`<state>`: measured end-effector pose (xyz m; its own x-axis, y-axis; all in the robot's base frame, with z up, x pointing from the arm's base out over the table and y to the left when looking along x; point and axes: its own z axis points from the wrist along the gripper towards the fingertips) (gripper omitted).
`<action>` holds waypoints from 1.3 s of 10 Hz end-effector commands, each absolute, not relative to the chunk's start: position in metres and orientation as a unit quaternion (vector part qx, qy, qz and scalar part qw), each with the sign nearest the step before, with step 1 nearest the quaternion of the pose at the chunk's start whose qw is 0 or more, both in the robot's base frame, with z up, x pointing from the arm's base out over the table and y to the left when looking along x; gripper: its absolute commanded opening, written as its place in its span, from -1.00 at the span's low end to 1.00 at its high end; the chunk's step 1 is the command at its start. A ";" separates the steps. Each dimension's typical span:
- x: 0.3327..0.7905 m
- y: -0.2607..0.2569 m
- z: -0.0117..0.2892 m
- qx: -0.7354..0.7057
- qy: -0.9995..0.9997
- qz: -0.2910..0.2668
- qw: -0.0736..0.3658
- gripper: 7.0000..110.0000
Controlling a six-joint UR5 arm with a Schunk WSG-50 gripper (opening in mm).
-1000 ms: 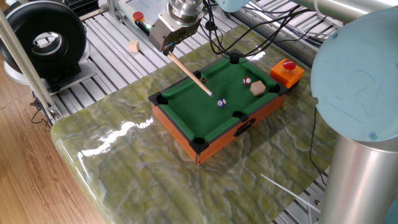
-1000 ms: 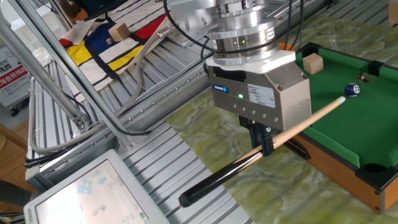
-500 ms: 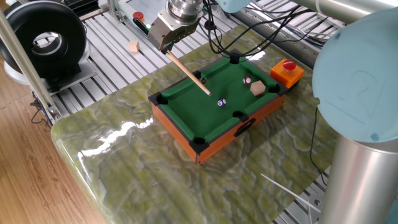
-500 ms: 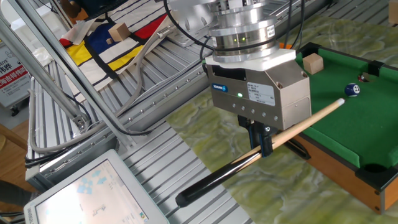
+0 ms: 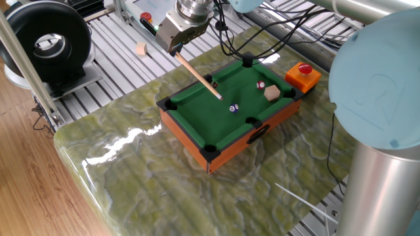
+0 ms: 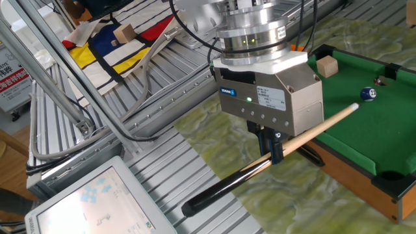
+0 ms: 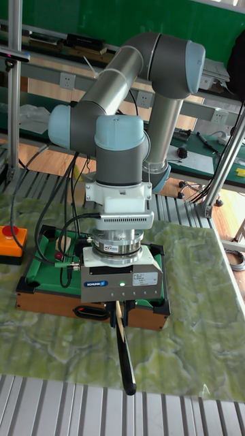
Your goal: Hit the pool ball
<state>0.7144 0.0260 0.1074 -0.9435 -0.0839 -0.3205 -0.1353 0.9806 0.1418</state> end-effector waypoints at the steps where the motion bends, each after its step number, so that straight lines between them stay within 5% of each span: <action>1: 0.715 0.026 0.110 -0.052 0.982 0.084 0.160 -1.00; 13: 0.706 0.018 0.106 -0.058 0.986 0.069 0.140 -1.00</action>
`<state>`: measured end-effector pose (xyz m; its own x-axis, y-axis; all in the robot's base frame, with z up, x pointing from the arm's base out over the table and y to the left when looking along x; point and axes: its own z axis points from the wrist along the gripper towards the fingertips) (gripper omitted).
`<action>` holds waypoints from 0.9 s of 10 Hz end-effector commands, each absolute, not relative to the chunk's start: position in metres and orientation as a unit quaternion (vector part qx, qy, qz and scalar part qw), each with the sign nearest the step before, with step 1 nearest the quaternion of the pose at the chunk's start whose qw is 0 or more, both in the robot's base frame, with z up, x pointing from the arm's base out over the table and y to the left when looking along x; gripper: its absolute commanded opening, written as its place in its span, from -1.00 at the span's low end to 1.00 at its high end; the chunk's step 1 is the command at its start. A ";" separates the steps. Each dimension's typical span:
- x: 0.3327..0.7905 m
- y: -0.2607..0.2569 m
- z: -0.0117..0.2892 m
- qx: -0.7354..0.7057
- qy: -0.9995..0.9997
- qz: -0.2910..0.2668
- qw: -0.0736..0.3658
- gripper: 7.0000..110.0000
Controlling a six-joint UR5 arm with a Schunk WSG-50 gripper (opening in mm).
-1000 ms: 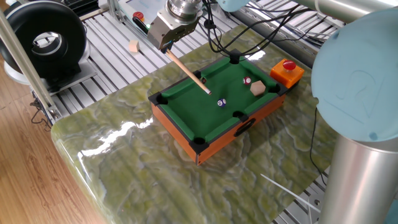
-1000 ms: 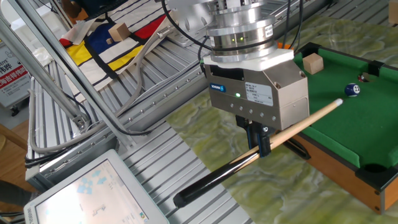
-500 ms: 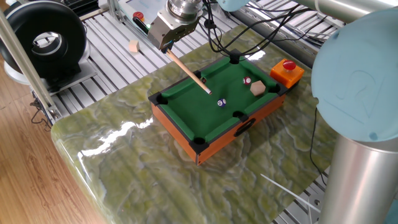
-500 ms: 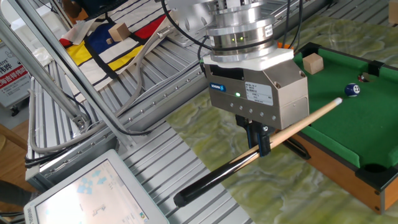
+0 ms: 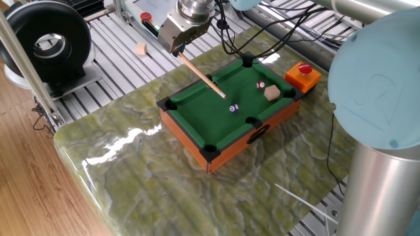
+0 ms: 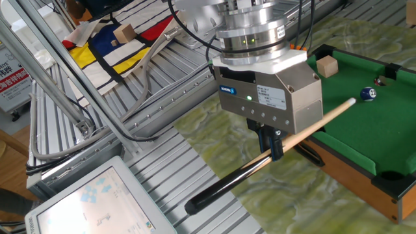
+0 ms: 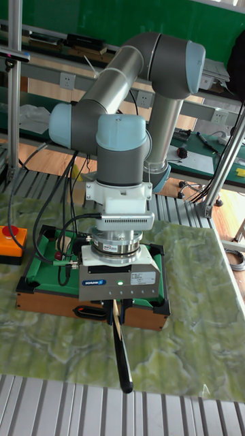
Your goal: Hit the pool ball
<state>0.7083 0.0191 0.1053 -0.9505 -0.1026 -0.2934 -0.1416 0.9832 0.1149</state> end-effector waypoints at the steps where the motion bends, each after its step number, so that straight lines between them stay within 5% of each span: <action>1: 0.706 0.018 0.106 -0.060 0.986 0.069 0.140 -1.00; 9: 0.718 0.027 0.111 -0.068 0.980 0.084 0.167 -1.00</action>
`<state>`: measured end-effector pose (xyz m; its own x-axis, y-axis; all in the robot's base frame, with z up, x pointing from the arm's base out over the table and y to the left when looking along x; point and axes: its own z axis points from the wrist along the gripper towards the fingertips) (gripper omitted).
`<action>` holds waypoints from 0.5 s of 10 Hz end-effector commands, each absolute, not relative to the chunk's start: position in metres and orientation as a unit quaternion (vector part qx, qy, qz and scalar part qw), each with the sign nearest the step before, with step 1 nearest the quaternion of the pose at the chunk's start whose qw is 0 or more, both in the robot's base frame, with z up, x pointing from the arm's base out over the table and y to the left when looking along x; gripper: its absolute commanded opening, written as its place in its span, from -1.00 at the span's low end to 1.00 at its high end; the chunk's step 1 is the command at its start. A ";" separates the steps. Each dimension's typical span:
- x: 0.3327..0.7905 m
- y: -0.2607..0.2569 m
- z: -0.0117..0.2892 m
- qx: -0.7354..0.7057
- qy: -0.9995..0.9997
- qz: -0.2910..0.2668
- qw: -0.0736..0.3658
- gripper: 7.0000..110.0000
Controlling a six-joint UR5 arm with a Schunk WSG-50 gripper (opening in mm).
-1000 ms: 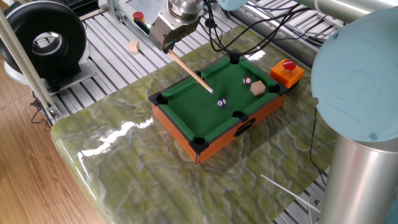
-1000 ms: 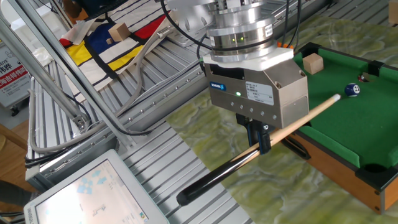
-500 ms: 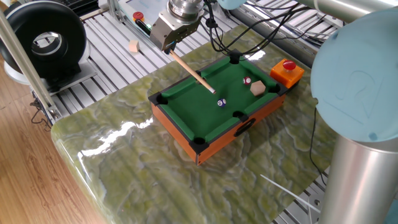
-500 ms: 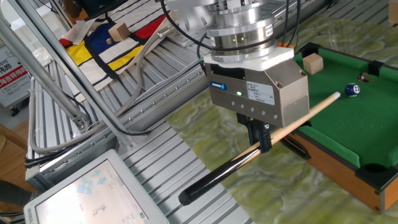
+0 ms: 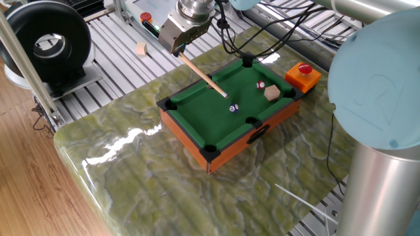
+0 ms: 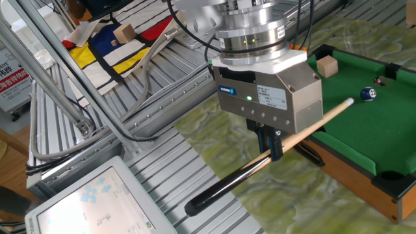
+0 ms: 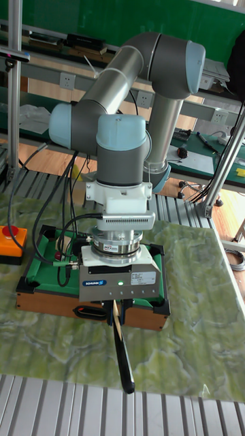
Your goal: Hit the pool ball
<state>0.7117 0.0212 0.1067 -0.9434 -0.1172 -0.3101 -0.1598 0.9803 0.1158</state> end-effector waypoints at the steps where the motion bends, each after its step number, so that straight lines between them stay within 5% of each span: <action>1: 0.720 0.028 0.112 -0.067 0.979 0.086 0.171 -1.00; 5: 0.723 0.028 0.113 -0.056 0.979 0.087 0.176 -1.00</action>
<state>0.7197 0.0257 0.1101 -0.9337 -0.1023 -0.3431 -0.1557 0.9790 0.1319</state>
